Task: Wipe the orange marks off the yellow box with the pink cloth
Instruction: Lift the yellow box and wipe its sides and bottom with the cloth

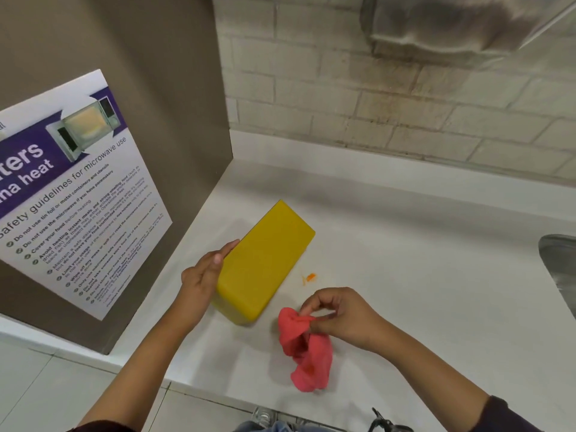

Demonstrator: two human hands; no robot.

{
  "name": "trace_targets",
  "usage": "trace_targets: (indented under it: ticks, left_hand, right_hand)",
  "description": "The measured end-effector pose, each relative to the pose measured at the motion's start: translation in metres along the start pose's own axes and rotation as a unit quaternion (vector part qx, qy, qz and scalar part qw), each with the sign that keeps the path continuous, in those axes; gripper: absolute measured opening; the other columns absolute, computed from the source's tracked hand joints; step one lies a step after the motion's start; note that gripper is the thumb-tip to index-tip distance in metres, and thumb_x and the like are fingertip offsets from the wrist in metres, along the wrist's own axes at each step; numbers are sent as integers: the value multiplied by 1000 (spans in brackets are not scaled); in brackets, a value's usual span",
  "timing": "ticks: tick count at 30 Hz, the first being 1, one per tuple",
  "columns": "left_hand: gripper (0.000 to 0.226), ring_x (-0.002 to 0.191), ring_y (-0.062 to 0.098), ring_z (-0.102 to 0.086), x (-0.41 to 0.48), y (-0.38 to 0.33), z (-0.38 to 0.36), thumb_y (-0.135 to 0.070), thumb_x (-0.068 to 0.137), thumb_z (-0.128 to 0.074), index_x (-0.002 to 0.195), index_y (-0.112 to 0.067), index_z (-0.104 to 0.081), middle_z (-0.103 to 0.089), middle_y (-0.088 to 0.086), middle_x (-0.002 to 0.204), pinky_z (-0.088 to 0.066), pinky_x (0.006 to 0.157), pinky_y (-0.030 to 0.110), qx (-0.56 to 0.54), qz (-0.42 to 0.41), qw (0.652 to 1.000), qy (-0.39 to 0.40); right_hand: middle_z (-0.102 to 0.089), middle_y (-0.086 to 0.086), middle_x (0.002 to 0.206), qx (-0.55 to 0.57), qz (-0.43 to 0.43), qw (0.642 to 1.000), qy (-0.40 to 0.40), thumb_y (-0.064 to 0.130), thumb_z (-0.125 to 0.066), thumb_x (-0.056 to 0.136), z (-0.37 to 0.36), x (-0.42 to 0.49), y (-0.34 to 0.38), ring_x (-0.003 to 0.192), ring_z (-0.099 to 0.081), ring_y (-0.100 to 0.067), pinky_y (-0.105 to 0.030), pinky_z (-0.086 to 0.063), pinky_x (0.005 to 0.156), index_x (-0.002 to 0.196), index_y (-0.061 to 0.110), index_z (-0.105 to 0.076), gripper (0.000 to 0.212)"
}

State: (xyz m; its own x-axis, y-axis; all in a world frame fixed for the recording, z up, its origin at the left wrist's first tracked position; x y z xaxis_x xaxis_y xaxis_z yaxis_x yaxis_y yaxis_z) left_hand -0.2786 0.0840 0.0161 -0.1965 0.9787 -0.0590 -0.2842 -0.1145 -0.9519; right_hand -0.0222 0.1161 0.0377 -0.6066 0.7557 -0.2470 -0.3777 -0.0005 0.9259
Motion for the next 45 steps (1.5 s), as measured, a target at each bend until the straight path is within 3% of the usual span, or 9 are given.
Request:
trace_targets:
  ticks: [4,9,13,22,26,30,34,38,45]
  left_hand:
    - [34,126,11,-47,0,2,1,-45,97,-27,121,-53,-48,-54,-18,128,-31,109,32,6,-7,1000,-1]
    - [33,122,4,-49,1,2,1,-49,95,-29,119,-53,-51,-55,-23,124,-32,107,28,-5,-2,1000,-6]
    - [33,116,-12,-48,0,2,1,-42,97,-29,119,-52,-52,-55,-29,120,-32,104,24,-9,-9,1000,-7]
    - [36,119,-4,-47,1,4,2,-48,94,-26,121,-52,-50,-53,-27,123,-32,107,30,-7,-11,1000,1]
    - [41,126,12,-46,2,6,2,-54,89,-24,122,-53,-49,-54,-20,126,-30,111,36,-3,3,1000,1]
    - [39,120,5,-49,3,6,2,-56,90,-26,121,-54,-50,-54,-22,123,-32,106,29,-10,-3,1000,2]
    - [34,118,-5,-47,3,8,3,-43,99,-26,122,-53,-50,-53,-29,122,-31,104,23,-11,-8,1000,1]
    - [34,121,0,-47,4,9,3,-48,97,-27,123,-51,-49,-53,-24,126,-30,107,28,-13,-5,1000,3]
    - [34,123,7,-48,3,7,3,-43,99,-27,123,-49,-51,-55,-19,126,-31,109,30,-12,-10,1000,0]
  right_hand:
    - [-64,8,84,-59,59,995,-46,-2,-68,78,-1,0,6,75,-56,-1,-12,-41,69,81,22,-72,25]
    - [-67,-4,75,87,4,995,-49,-6,-48,91,1,0,10,71,-63,-18,-30,-54,75,82,8,-64,23]
    - [-61,2,66,152,-32,988,5,3,-40,97,0,-3,12,61,-60,-11,-27,-52,63,80,13,-49,22]
    - [-60,18,66,-35,25,997,-65,24,-45,88,7,3,21,64,-54,1,-17,-41,63,72,36,-55,22]
    - [-62,0,63,-201,44,971,-121,26,-56,89,21,3,34,56,-53,-13,-34,-45,59,74,27,-55,15]
    - [-45,7,48,-315,39,945,-85,17,-58,87,32,0,56,43,-42,-6,-22,-32,47,85,25,-42,18]
    - [-56,20,70,-352,-6,934,54,14,-63,82,43,-9,87,64,-50,6,-15,-40,59,86,27,-60,14]
    - [-45,18,77,-475,-29,852,219,5,-61,75,43,-19,105,67,-47,-1,-13,-37,50,103,32,-64,39]
    - [-55,0,86,-562,61,810,157,7,-60,78,44,-14,108,82,-52,-18,-27,-38,63,86,15,-68,15]
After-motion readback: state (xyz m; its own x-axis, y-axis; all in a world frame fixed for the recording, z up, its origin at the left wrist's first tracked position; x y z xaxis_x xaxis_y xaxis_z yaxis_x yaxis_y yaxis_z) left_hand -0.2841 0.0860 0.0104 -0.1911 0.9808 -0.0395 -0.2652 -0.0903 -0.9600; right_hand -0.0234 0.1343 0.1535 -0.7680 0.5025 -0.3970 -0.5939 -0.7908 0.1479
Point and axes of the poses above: each hand's wrist, its own x-axis towards the middle knuckle, its own z-axis out of the back of the hand, y = z × x, the point moved 1 cm from there along x, towards the middle knuckle
